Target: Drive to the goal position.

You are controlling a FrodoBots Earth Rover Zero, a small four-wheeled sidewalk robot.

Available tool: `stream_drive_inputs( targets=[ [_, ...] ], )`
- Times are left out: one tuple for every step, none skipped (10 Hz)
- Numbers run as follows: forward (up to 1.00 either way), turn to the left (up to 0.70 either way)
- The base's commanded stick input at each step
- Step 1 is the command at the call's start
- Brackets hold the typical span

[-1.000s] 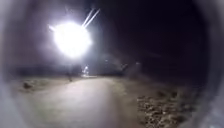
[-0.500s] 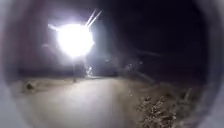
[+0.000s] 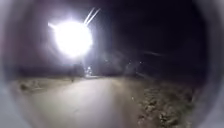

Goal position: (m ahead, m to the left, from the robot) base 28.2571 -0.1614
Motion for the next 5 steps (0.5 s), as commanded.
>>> stream_drive_inputs(
  targets=[
    [0.85,0.0],
    [0.85,0.04],
    [0.85,0.27],
    [0.85,0.34],
    [0.85,0.34]
  ],
)
